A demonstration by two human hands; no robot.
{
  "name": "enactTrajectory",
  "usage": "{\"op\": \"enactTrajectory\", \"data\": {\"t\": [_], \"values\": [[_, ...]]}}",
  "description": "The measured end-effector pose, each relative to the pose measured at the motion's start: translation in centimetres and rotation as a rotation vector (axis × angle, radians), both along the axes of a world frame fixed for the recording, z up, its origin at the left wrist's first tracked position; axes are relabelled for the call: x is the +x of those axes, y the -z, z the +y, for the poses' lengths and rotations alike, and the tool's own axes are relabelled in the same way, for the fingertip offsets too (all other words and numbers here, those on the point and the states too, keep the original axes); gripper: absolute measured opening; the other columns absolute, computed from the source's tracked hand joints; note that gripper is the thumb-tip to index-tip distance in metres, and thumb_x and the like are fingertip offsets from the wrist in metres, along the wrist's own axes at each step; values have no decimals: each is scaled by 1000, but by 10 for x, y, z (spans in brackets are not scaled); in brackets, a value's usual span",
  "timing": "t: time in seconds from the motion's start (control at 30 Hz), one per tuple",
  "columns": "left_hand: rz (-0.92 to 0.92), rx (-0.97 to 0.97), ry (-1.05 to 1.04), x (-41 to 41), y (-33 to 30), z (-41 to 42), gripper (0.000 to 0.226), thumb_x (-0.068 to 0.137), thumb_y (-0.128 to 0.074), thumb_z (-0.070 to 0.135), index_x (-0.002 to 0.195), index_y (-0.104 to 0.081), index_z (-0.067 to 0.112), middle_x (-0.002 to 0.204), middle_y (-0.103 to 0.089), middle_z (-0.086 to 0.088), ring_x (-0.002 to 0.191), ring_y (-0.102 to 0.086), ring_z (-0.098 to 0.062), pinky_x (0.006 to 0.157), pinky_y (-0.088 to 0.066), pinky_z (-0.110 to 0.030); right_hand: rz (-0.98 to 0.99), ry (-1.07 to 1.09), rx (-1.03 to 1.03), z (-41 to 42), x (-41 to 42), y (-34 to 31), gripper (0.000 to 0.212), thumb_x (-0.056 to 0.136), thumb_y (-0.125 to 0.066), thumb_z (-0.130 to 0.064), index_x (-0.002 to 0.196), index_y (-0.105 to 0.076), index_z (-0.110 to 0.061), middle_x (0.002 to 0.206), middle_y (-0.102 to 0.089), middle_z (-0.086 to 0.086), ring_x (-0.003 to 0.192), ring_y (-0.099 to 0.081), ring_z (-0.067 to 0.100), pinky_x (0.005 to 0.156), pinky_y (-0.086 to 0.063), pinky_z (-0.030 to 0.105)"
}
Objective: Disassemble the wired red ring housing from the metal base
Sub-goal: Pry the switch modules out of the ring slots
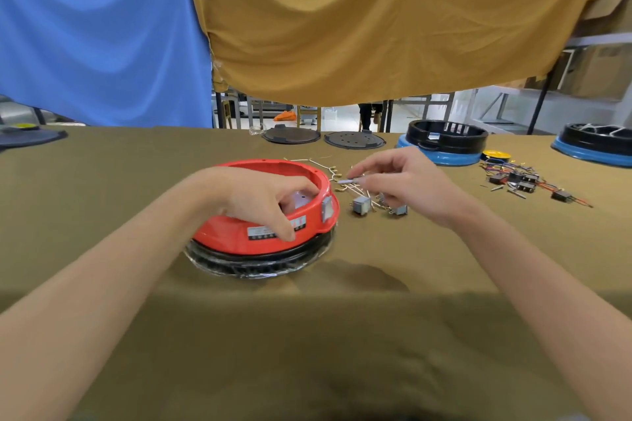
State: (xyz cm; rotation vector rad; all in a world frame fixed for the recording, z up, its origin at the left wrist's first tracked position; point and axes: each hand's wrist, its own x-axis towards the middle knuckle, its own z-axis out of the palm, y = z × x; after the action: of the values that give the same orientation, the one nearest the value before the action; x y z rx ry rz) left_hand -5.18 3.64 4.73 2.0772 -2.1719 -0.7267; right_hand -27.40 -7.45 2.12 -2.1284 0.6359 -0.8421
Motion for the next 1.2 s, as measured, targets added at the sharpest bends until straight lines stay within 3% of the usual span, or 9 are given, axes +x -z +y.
{"op": "enactTrajectory", "data": {"t": [0.1,0.23,0.4,0.57,0.67,0.8,0.97,1.1,1.2], "values": [[-24,-118,-40,-8,4,-4,44,89,-59,39,130,-42,35,89,-53,12,78,-53,-4,69,-41,-29,140,-54,-22,-2,0,-11,13,91,-67,-15,87,-78,-19,65,-56,4,63,-38,27,59,-33,39],[61,-319,-70,-17,31,-5,24,96,-47,42,116,-45,28,75,-54,12,66,-50,-7,59,-35,-30,237,-82,-24,-5,9,-18,13,90,-67,-13,84,-78,-16,63,-50,9,61,-34,27,52,-29,35],[-29,-554,-20,-16,45,-4,40,84,-35,59,107,-47,29,55,-49,9,52,-44,-7,52,-27,-31,324,-70,-48,-11,14,-28,14,89,-65,-11,85,-78,-15,57,-48,0,52,-39,15,46,-35,22],[73,-487,71,-2,41,1,36,74,-40,64,101,-49,41,48,-45,9,43,-34,-7,51,-30,-34,361,-148,-31,-6,16,-34,19,89,-63,-10,82,-79,-18,54,-41,-4,51,-32,13,46,-30,22],[51,-425,100,8,30,2,27,71,-48,51,98,-50,46,58,-50,10,48,-40,-5,53,-35,-29,377,-190,-28,-1,18,-38,18,88,-64,-8,83,-80,-15,54,-39,-1,49,-29,14,45,-26,22],[6,-431,116,9,32,3,17,85,-57,37,98,-48,42,72,-57,6,55,-45,-3,56,-38,-26,409,-232,-50,6,25,-38,14,86,-66,-5,83,-79,-10,56,-42,5,49,-30,14,44,-26,22],[43,-563,159,8,48,13,11,93,-55,38,100,-47,39,61,-51,11,53,-43,-8,53,-33,-26,425,-275,-25,5,26,-40,11,88,-67,-4,87,-77,-7,55,-57,-3,47,-42,9,45,-33,18],[109,-569,166,8,46,14,16,86,-53,45,98,-51,36,56,-49,16,52,-42,-7,51,-31,-21,499,-336,11,0,31,-51,8,90,-70,-9,94,-76,-4,66,-64,6,50,-51,12,50,-43,17],[151,-562,174,10,47,13,11,89,-58,36,98,-53,34,56,-48,18,52,-40,-6,52,-30,-18,567,-352,-23,-4,42,-60,6,90,-71,-8,92,-77,-8,69,-68,9,51,-58,11,54,-51,19]]}}
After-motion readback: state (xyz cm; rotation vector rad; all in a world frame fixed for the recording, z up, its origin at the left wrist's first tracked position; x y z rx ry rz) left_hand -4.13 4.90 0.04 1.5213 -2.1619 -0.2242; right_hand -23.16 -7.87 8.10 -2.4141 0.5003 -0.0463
